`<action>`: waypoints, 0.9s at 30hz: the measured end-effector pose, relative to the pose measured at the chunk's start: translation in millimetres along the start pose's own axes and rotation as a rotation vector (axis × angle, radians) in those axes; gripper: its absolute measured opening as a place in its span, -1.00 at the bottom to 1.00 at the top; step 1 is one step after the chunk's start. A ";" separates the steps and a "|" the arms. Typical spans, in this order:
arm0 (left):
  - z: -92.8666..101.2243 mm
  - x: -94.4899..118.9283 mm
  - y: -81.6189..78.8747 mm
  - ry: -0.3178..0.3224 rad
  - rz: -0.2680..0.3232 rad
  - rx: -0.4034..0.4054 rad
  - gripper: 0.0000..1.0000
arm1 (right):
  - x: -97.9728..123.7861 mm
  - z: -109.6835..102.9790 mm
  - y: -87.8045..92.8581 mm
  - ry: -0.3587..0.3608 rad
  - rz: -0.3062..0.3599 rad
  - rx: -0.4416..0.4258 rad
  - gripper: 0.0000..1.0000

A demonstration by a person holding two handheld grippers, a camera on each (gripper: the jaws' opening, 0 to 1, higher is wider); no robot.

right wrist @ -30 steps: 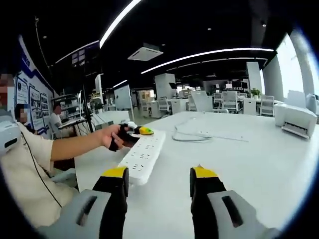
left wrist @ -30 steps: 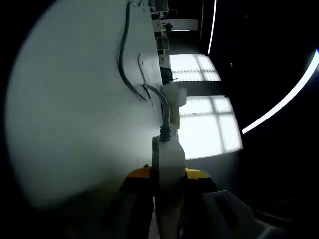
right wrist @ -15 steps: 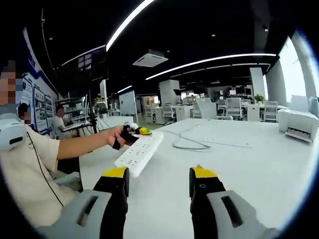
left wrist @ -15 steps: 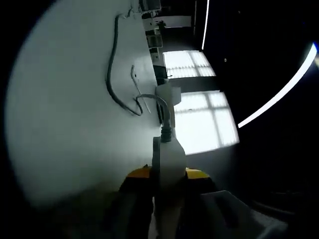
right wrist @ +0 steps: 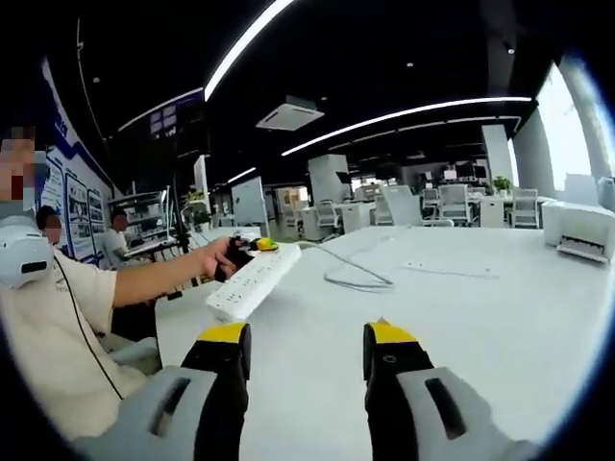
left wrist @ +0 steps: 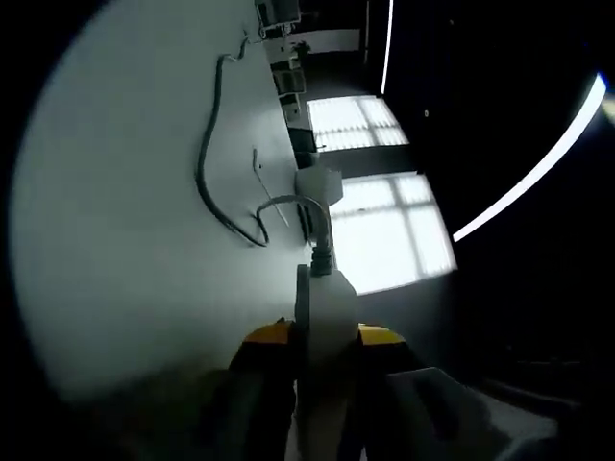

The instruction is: Pick up the power strip scattered on the table, fix it on the side mounting bracket of the table, and press the switch

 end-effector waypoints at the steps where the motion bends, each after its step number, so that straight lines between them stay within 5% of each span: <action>1: 0.8 5.1 -1.7 0.001 -0.002 -0.001 -0.48 | 0.2 0.4 0.0 -0.011 0.004 -0.003 -0.23; 10: 3.0 43.1 -25.5 0.021 -0.013 0.001 -0.48 | 2.3 4.2 -0.4 -0.043 -0.013 0.037 -0.15; 27: -0.9 90.9 -54.4 0.027 -0.035 0.003 -0.47 | 1.2 -22.0 -5.6 -0.108 -0.032 0.092 -0.10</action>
Point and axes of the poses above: the point that each gripper's makers call its tool centre point, and the gripper's own axes: x roughly backward along the fingers, z roughly to its right, y roughly out of its underside, the point moved 9 cm from there along x, roughly backward along the fingers, and after that the axes turned 3 degrees about y, right-handed, at the moved point
